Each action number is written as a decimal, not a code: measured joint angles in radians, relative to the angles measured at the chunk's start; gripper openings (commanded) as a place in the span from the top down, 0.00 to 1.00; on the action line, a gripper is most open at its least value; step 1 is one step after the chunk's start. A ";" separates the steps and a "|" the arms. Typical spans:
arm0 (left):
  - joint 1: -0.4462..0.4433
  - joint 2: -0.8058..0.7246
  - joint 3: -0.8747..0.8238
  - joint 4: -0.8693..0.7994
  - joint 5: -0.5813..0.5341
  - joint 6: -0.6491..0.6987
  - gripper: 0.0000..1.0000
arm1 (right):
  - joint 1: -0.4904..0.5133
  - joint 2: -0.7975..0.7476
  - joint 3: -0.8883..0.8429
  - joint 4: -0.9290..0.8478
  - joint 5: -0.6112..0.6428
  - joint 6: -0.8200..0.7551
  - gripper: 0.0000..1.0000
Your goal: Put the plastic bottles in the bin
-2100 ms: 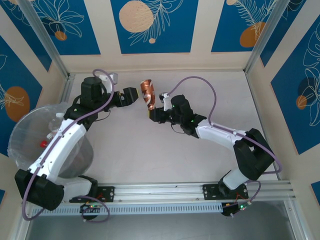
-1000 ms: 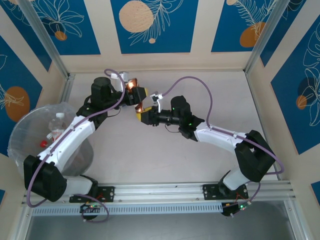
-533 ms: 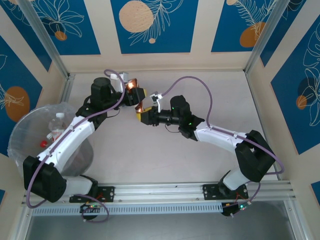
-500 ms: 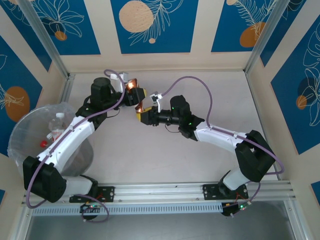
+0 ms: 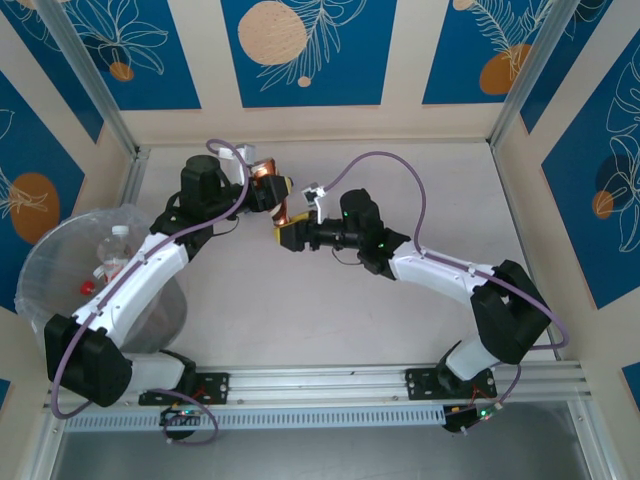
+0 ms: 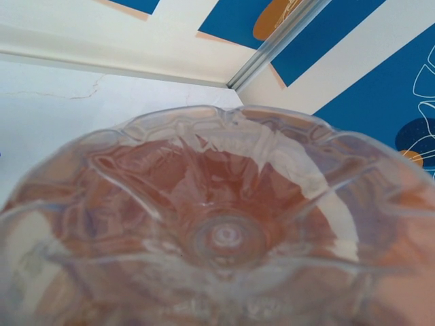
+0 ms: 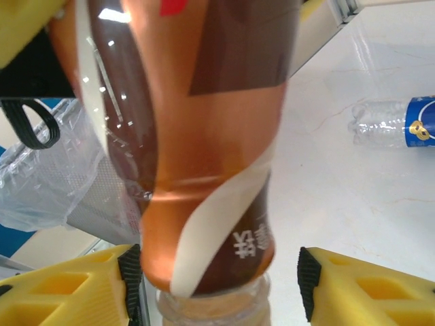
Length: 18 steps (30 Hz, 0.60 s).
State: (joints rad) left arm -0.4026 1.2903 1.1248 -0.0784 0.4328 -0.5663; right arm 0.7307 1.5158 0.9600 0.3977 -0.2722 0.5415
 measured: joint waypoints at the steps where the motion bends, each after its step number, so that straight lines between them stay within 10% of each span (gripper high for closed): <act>1: 0.000 0.000 0.000 -0.002 0.000 0.000 0.39 | -0.005 0.000 0.000 -0.002 0.001 0.000 0.30; 18: 0.031 -0.099 0.105 -0.285 -0.161 0.106 0.40 | -0.088 -0.214 -0.035 -0.169 0.127 -0.075 0.00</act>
State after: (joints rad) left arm -0.3721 1.1915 1.2293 -0.3637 0.2714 -0.4603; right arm 0.6430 1.3018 0.9249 0.2283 -0.1452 0.4664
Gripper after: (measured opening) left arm 0.598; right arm 0.994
